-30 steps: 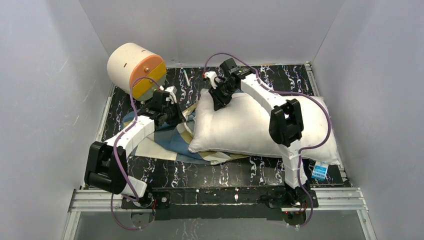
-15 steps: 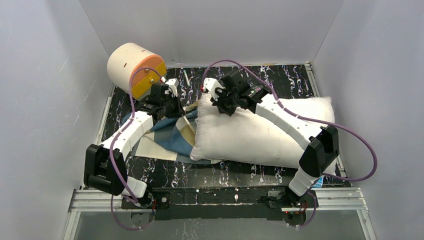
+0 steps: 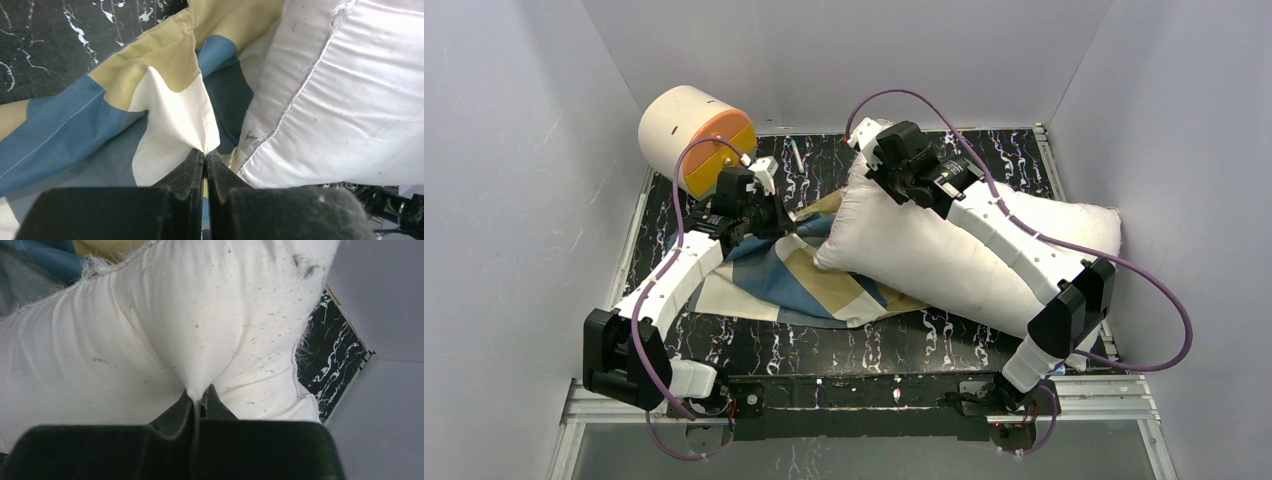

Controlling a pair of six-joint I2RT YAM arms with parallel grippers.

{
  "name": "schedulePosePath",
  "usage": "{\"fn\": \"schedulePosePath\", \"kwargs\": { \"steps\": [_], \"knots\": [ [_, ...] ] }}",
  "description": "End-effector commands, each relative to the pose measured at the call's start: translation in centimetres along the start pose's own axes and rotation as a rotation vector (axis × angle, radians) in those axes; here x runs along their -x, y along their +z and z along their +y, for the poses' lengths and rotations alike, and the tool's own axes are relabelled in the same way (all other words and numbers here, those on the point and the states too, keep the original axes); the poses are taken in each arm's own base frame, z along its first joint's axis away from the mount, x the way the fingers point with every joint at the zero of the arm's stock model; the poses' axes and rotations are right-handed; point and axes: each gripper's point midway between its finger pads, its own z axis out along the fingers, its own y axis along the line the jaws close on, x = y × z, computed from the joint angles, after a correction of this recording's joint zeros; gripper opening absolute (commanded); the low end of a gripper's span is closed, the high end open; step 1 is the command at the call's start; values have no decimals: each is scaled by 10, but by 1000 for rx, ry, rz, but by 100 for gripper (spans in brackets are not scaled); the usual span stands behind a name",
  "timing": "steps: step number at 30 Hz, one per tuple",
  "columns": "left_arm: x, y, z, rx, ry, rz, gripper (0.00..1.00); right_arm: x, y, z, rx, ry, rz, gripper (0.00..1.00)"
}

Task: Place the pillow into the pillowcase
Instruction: Stuff the pillow into the pillowcase.

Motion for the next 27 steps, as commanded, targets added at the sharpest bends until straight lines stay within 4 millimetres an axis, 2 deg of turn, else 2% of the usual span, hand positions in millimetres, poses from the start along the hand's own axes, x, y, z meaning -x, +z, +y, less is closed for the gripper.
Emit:
{"fn": "schedulePosePath", "kwargs": {
  "steps": [1, 6, 9, 12, 17, 21, 23, 27],
  "knots": [
    [-1, -13, -16, -80, -26, -2, 0, 31, -34, -43, -193, 81, -128, 1],
    [-10, -9, -9, -53, -28, 15, 0, 46, -40, -50, -208, 104, -155, 1],
    [-12, -8, -10, -60, -35, 25, 0, 38, -35, -48, -207, 90, -121, 1],
    [-7, -12, -17, -88, -41, 16, 0, 29, -31, -43, -199, 96, -97, 1],
    [0, -19, -34, -156, -67, 12, 0, 29, -28, -30, -180, 89, -99, 1],
    [-3, -21, -40, -190, -88, 26, 0, 45, -23, -25, -177, 124, -161, 1],
    [-4, -21, -40, -195, -88, 29, 0, 45, -18, -26, -212, 129, -164, 1],
    [-11, -22, -38, -186, -66, 49, 0, 45, -10, -43, -331, 142, -170, 1]
  ]
}}
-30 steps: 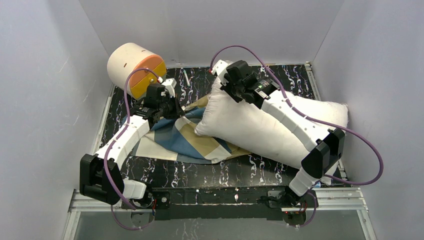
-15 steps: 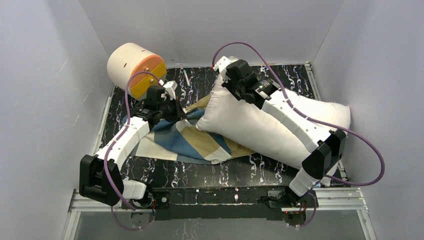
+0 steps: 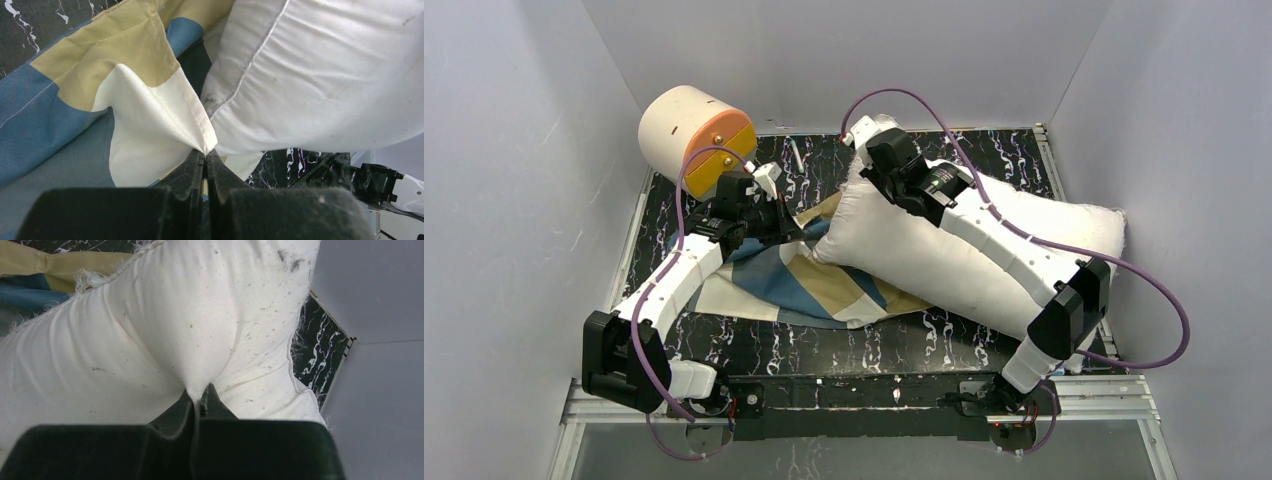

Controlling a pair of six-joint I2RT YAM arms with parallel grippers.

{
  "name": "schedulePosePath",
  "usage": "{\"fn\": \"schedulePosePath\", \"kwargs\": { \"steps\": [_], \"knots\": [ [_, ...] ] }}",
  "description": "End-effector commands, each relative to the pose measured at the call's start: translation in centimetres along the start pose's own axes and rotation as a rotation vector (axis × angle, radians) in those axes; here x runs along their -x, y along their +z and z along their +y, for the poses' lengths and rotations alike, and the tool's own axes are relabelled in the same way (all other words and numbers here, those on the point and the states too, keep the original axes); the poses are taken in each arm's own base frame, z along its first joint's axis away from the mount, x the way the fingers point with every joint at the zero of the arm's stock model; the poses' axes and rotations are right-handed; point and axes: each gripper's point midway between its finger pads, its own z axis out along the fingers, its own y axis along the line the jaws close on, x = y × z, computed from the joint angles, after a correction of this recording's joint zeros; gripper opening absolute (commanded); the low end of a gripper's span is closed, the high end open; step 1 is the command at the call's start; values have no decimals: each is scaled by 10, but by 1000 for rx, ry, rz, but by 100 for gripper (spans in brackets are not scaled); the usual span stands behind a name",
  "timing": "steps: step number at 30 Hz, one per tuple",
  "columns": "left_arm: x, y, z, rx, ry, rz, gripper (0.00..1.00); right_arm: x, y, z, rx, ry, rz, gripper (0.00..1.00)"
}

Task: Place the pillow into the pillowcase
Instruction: Stuff the pillow into the pillowcase.

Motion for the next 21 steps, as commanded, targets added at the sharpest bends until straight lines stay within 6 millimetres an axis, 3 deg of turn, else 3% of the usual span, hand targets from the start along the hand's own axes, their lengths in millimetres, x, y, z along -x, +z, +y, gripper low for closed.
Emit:
{"fn": "schedulePosePath", "kwargs": {
  "steps": [1, 5, 8, 12, 17, 21],
  "knots": [
    [3, -16, -10, -24, 38, -16, 0, 42, -2, -41, -224, 97, -160, 1],
    [-4, -16, 0, 13, 53, 8, 0, 50, 2, -49, -272, 78, -178, 1],
    [-2, -18, -3, 9, 49, 0, 0, 49, 6, -38, -233, 31, -171, 1],
    [12, -20, -9, 9, 13, -44, 0, 44, 0, 7, -67, -57, -202, 1],
    [28, -17, -18, -12, -25, -69, 0, 18, -27, 69, 170, -176, -155, 1],
    [35, -15, -27, -49, -51, -81, 0, 11, -46, 83, 257, -121, -91, 1]
  ]
}}
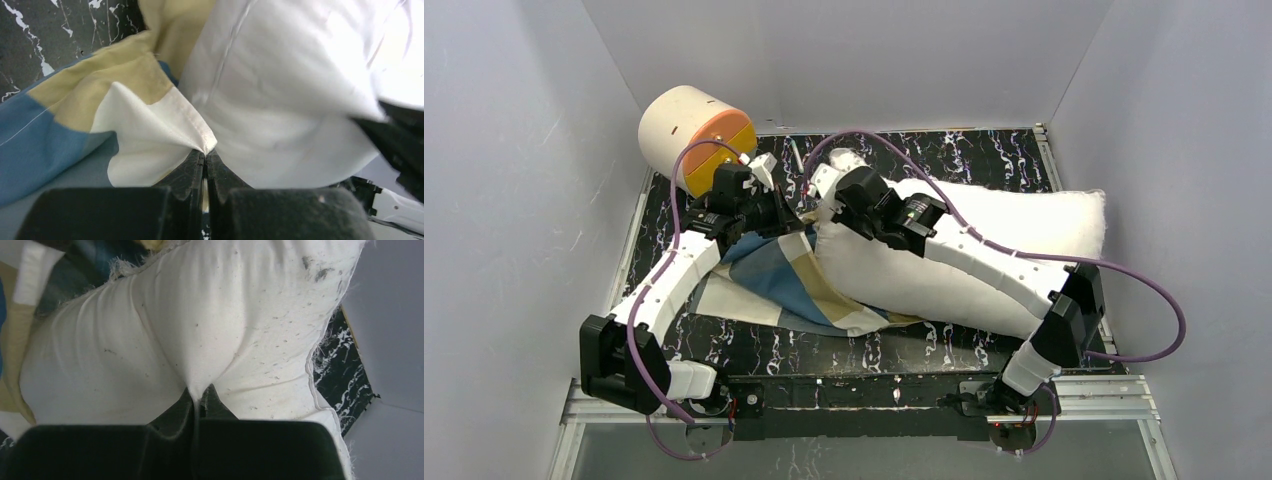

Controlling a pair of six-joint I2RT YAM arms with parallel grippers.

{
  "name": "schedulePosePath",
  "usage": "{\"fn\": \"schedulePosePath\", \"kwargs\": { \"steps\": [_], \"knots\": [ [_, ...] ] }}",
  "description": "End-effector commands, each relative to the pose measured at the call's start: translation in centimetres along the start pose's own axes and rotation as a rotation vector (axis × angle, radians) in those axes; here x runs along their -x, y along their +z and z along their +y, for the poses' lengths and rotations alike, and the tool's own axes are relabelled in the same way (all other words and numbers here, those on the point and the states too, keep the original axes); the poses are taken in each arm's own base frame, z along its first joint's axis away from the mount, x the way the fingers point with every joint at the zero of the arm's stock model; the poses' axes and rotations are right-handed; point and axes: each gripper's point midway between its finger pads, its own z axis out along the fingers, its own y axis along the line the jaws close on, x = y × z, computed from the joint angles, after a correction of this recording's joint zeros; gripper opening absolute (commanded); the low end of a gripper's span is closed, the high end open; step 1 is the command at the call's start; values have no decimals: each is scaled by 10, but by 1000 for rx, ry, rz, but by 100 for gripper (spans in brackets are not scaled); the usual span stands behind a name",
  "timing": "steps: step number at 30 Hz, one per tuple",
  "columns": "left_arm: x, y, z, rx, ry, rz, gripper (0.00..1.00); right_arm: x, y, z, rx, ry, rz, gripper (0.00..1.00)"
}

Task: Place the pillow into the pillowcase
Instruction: Stuff the pillow into the pillowcase.

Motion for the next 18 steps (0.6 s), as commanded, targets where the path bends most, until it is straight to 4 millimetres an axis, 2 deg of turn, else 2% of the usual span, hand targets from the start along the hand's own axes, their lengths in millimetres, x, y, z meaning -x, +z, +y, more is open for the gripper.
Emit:
{"fn": "schedulePosePath", "kwargs": {
  "steps": [1, 4, 6, 9, 13, 15, 18],
  "knots": [
    [21, -6, -19, -58, -28, -48, 0, 16, -45, 3, 97, 92, -30, 1],
    [19, -3, -11, -17, -43, -35, 0, 15, -52, -11, 42, 110, 14, 1],
    [15, -2, -4, 20, -48, -17, 0, 17, -57, -8, 78, 109, 30, 1],
    [12, -1, 2, 45, -46, -17, 0, 10, -62, 17, 218, 111, 90, 1],
    [13, -1, 3, 49, -45, -22, 0, -30, -59, 59, 376, 121, 260, 1],
    [15, -2, 0, 36, -50, -24, 0, -44, -53, 78, 422, 138, 294, 1],
    [18, -4, -7, 14, -53, -27, 0, -48, -46, 102, 483, 182, 296, 1]
  ]
}}
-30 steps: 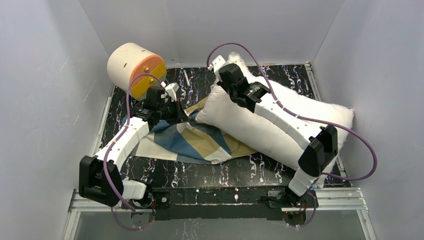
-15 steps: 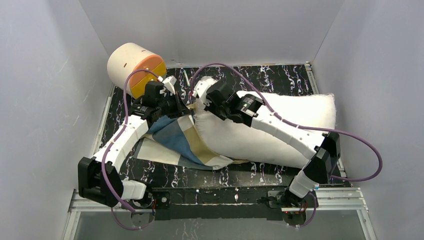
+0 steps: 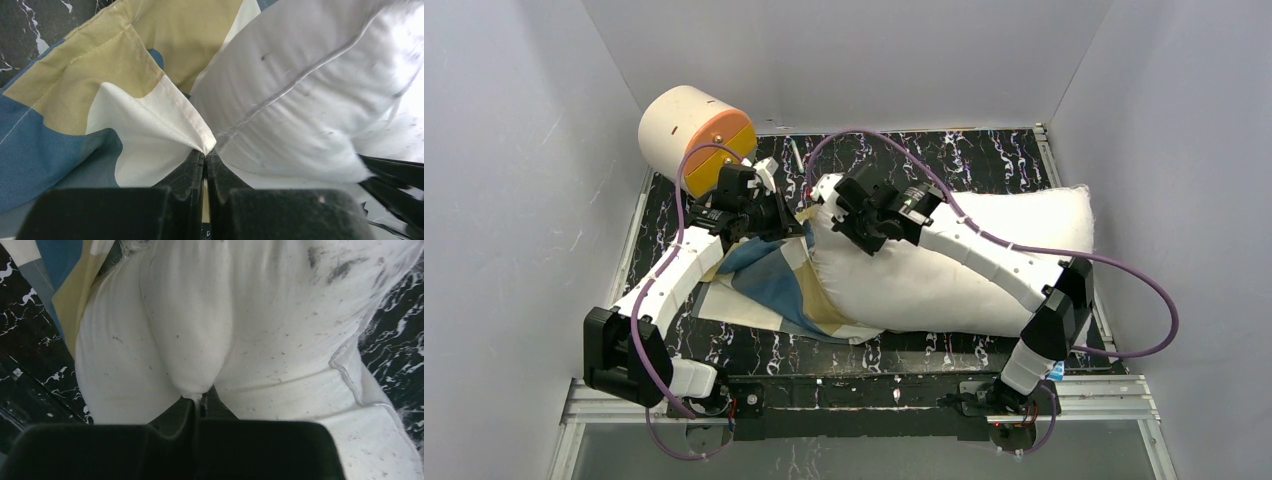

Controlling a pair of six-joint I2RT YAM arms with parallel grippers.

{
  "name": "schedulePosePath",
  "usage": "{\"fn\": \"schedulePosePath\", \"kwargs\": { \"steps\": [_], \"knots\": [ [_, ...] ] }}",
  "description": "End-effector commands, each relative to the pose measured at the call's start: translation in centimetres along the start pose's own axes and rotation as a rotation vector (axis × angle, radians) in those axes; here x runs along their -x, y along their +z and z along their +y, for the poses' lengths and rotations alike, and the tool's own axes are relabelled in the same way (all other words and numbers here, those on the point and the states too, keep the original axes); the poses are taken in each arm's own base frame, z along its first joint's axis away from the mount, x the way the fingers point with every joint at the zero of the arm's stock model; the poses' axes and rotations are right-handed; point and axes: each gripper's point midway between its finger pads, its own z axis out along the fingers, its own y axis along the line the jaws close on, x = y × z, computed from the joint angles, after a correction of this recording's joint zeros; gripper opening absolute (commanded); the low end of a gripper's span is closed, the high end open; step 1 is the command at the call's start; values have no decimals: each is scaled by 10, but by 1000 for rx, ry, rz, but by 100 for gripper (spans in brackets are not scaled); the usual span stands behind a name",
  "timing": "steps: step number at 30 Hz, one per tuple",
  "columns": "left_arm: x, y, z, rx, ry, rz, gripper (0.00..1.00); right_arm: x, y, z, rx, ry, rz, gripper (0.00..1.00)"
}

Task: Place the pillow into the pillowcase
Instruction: Stuff the pillow into the pillowcase.

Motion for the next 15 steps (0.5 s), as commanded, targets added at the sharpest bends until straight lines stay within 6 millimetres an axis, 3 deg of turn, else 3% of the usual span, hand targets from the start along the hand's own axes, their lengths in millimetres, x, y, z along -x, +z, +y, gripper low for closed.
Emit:
{"fn": "schedulePosePath", "kwargs": {
  "steps": [1, 4, 6, 10, 12, 15],
  "knots": [
    [21, -11, -15, -34, 14, -61, 0, -35, 13, 51, 195, 94, 128, 1],
    [27, -11, -14, -24, 29, -88, 0, -7, 19, 77, 324, 203, 9, 1],
    [34, -8, -15, -25, 32, -97, 0, 3, 26, 75, 326, 281, -52, 7],
    [39, -6, -19, -36, 44, -94, 0, 19, 34, 40, 262, 418, -96, 21],
    [36, -7, -16, -27, 49, -95, 0, 29, 39, 18, 201, 397, -182, 35],
    [27, -2, -5, 3, 53, -83, 0, 57, 25, -10, 169, 390, -344, 51]
  ]
}}
